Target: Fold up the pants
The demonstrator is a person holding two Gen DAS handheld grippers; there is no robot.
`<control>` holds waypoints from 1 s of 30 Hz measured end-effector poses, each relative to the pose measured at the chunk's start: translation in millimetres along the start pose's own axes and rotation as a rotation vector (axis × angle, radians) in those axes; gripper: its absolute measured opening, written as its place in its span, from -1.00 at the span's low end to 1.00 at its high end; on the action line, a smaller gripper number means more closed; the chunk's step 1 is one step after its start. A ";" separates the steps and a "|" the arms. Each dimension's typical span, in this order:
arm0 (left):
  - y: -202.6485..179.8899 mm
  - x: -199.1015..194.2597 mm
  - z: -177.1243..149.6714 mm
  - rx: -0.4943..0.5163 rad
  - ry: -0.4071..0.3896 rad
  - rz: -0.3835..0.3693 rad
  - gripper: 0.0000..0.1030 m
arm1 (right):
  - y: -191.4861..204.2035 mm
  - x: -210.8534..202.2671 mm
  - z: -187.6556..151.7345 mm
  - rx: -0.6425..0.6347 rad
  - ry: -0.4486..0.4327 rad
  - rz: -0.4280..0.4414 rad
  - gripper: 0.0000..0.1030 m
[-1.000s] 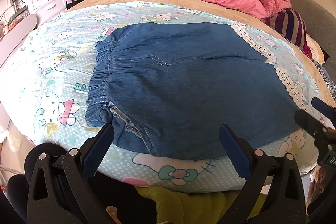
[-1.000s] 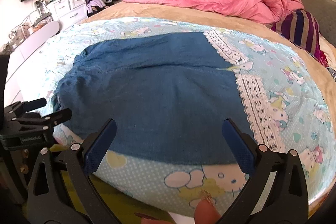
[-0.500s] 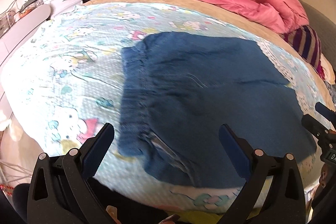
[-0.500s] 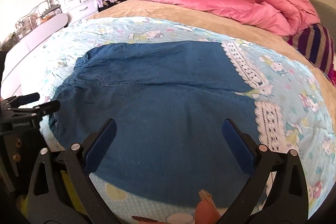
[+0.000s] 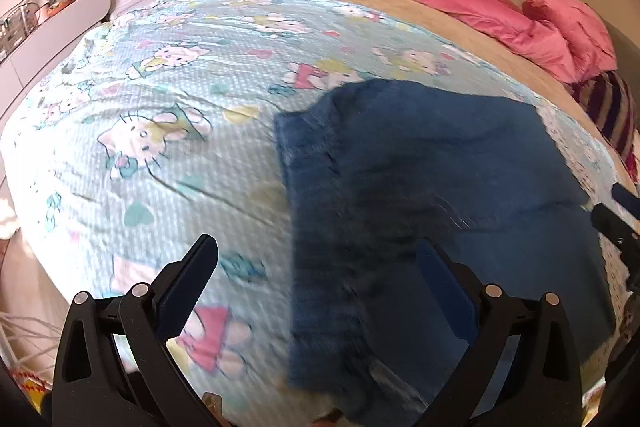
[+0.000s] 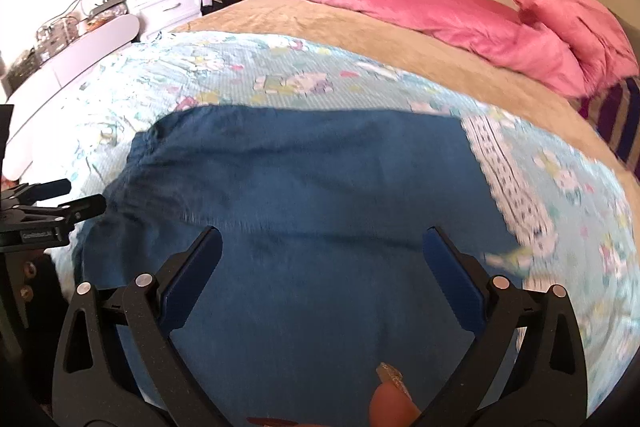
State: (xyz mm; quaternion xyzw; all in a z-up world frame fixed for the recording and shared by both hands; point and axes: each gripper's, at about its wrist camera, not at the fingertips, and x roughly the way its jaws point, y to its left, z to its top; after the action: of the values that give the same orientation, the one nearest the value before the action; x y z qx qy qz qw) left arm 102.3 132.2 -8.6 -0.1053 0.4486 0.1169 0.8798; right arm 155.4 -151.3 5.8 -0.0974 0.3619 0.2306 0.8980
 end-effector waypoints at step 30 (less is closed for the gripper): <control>4.1 104.4 77.7 0.116 0.017 -0.038 -0.21 | 34.4 154.9 105.8 -0.337 0.157 0.093 0.84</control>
State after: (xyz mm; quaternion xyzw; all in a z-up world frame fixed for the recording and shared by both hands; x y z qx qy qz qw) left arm 220.0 170.3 -49.2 -0.0638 0.4602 0.0730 0.8825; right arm 300.6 -31.8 -26.0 -0.2474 0.3909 0.3210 0.8264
